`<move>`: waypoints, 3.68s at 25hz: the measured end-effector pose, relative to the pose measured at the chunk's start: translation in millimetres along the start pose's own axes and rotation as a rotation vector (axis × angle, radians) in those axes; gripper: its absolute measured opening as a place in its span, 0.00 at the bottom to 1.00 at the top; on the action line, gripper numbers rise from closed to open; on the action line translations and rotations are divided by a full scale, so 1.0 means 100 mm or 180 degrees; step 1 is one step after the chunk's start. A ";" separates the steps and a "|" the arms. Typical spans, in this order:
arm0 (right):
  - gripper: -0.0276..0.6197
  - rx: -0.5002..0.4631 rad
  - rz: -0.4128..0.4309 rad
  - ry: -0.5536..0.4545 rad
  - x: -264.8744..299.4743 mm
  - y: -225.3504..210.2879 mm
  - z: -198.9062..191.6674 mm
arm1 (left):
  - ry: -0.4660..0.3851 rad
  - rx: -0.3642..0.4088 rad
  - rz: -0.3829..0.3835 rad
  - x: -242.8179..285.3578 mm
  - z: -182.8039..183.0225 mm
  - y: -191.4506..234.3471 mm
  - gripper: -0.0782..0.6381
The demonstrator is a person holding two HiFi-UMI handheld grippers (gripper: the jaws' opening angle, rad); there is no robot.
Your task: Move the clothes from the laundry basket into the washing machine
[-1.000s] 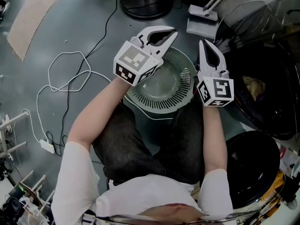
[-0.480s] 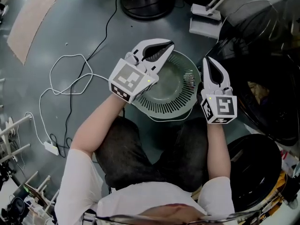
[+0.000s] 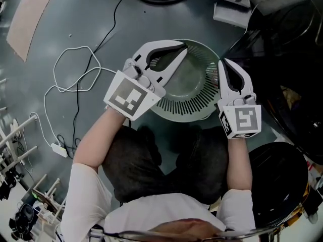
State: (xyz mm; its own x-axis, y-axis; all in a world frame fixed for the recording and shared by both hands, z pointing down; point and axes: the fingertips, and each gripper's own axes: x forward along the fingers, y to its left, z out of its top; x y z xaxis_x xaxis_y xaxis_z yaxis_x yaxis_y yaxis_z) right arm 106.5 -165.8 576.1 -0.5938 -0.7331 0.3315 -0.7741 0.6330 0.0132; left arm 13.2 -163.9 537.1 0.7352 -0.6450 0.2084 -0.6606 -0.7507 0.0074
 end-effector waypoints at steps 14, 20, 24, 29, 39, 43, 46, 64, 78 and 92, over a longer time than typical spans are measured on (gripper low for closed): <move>0.06 -0.0090 0.0179 0.0103 -0.04 0.21 -0.09 | 0.0047 -0.0257 0.0137 -0.13 -0.06 -0.02 0.12; 0.06 0.0019 0.0186 0.0158 -0.15 0.24 -0.09 | 0.0077 -0.0239 0.0220 -0.20 -0.15 -0.04 0.12; 0.06 0.0090 0.0111 0.0228 -0.28 0.27 -0.08 | 0.0172 -0.0401 0.0327 -0.30 -0.32 -0.09 0.12; 0.06 0.0259 -0.0067 0.0199 -0.38 0.28 -0.04 | 0.0230 -0.0467 0.0732 -0.53 -0.47 0.00 0.12; 0.06 0.0224 -0.0178 0.0373 -0.81 0.41 0.40 | 0.0595 -0.0625 0.0716 -0.99 -0.20 -0.45 0.12; 0.06 0.0261 -0.0102 0.0402 -1.10 0.46 0.92 | 0.0591 -0.0792 0.0758 -1.22 0.38 -0.57 0.12; 0.06 0.0237 -0.0086 0.0409 -1.32 0.52 1.31 | 0.0593 -0.0780 0.0762 -1.38 0.82 -0.64 0.12; 0.06 0.0233 -0.0087 0.0298 -2.53 0.50 3.47 | 0.0539 -0.0491 0.0885 -2.22 3.35 -1.05 0.12; 0.06 -0.0242 0.0047 0.0037 -3.34 0.51 5.13 | 0.0247 -0.0475 0.0989 -2.67 5.03 -1.04 0.12; 0.06 -0.0156 -0.0058 -0.0358 -3.98 0.48 6.27 | -0.0022 -0.0362 0.0942 -2.96 6.20 -1.06 0.12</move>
State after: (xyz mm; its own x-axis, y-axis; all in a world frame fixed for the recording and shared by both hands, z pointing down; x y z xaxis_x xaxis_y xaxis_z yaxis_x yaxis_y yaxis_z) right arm 168.0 0.8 -146.3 -0.6029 -0.7661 0.2228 -0.7749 0.6288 0.0653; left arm -40.5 17.8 -131.8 0.5093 -0.8343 0.2112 -0.8585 -0.5097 0.0569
